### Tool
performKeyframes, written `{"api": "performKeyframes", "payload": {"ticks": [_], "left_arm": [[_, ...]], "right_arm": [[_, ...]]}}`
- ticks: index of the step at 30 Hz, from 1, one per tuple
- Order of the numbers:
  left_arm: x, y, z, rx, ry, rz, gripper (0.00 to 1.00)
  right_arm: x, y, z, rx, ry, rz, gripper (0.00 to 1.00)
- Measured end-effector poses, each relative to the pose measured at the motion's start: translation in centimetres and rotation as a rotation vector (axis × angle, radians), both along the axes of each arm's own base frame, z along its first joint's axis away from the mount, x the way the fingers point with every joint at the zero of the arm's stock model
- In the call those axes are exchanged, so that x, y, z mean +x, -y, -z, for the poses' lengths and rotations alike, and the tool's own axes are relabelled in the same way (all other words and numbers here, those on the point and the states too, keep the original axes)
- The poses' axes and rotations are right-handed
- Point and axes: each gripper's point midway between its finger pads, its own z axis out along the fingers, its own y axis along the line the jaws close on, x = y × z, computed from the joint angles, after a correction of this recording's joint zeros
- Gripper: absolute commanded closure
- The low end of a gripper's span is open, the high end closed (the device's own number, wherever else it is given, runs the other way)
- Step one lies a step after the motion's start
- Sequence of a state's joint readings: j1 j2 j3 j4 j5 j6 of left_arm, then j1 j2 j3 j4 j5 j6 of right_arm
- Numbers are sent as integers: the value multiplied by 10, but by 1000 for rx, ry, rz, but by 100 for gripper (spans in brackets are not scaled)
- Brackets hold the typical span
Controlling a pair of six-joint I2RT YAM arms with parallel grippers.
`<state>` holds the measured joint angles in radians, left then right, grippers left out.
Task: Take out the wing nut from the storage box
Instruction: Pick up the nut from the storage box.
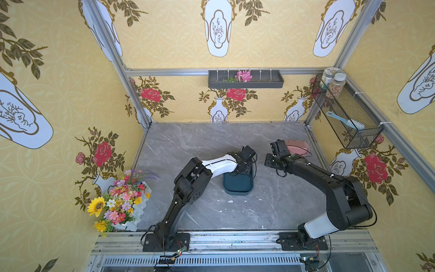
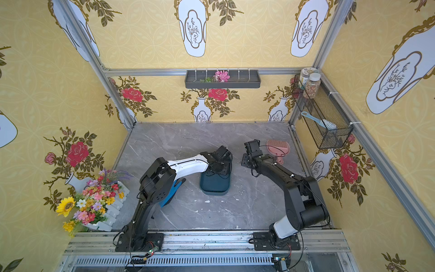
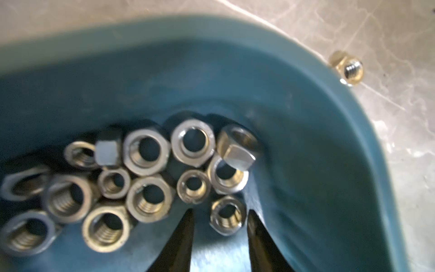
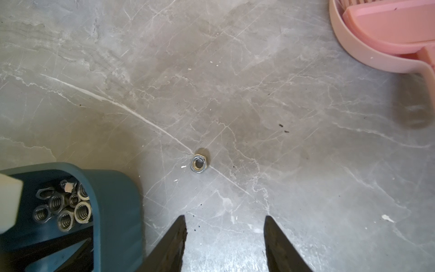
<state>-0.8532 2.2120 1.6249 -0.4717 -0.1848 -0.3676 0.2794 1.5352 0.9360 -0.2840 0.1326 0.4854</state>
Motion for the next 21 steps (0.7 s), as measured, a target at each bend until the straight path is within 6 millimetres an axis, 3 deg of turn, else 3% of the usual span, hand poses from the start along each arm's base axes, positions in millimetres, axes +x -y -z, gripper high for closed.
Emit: {"api": "performKeyframes", "payload": {"ticks": [3, 12, 21], "left_arm": [[-2, 3, 0, -7, -17, 1, 55], [-1, 4, 2, 0, -28, 1, 71], [-15, -3, -8, -5, -76, -4, 77]], "right_arm": [[0, 0, 0, 0, 0, 1, 46], [0, 2, 0, 0, 1, 5, 46], [1, 4, -1, 0, 1, 12, 46]]}}
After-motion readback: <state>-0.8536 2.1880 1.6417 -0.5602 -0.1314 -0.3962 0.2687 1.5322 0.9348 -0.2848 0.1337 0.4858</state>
